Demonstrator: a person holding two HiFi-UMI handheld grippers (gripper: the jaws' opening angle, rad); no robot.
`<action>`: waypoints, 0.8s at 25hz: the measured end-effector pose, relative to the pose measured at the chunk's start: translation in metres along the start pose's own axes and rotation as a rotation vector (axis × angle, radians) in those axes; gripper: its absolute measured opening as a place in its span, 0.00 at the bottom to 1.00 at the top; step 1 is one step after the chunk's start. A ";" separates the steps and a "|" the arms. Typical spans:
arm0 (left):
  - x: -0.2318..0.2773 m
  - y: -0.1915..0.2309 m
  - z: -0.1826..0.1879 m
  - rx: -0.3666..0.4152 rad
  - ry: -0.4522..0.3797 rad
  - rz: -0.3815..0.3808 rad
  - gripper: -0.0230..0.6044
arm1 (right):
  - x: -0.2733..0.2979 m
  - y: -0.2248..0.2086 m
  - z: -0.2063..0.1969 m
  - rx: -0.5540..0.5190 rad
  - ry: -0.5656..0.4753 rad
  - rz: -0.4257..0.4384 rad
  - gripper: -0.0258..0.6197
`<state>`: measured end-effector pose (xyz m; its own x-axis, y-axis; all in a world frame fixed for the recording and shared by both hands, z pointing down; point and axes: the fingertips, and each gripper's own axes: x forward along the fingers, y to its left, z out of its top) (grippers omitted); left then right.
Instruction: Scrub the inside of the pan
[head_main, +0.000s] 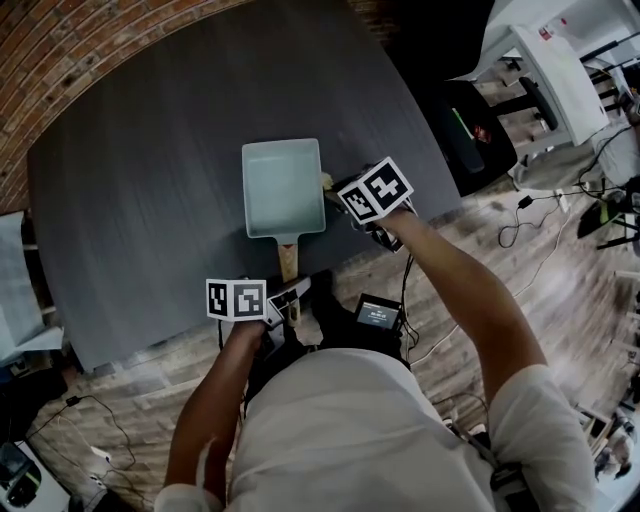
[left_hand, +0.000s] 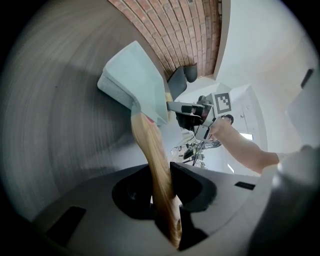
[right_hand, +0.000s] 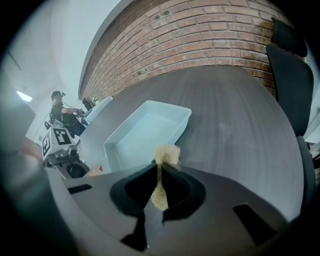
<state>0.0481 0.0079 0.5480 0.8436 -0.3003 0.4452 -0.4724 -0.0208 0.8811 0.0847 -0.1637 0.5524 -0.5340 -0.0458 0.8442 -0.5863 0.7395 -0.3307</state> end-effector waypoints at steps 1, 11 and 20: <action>0.000 0.000 0.000 -0.004 -0.001 -0.001 0.19 | 0.000 0.003 -0.003 0.001 0.003 0.010 0.10; 0.001 0.000 -0.002 -0.041 -0.010 -0.012 0.18 | -0.003 0.033 -0.037 0.003 0.027 0.073 0.10; 0.003 -0.001 -0.001 -0.054 -0.008 -0.024 0.18 | -0.005 0.050 -0.057 -0.010 0.036 0.093 0.10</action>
<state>0.0509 0.0082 0.5487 0.8521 -0.3083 0.4230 -0.4376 0.0238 0.8989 0.0925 -0.0883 0.5550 -0.5632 0.0472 0.8250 -0.5293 0.7460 -0.4041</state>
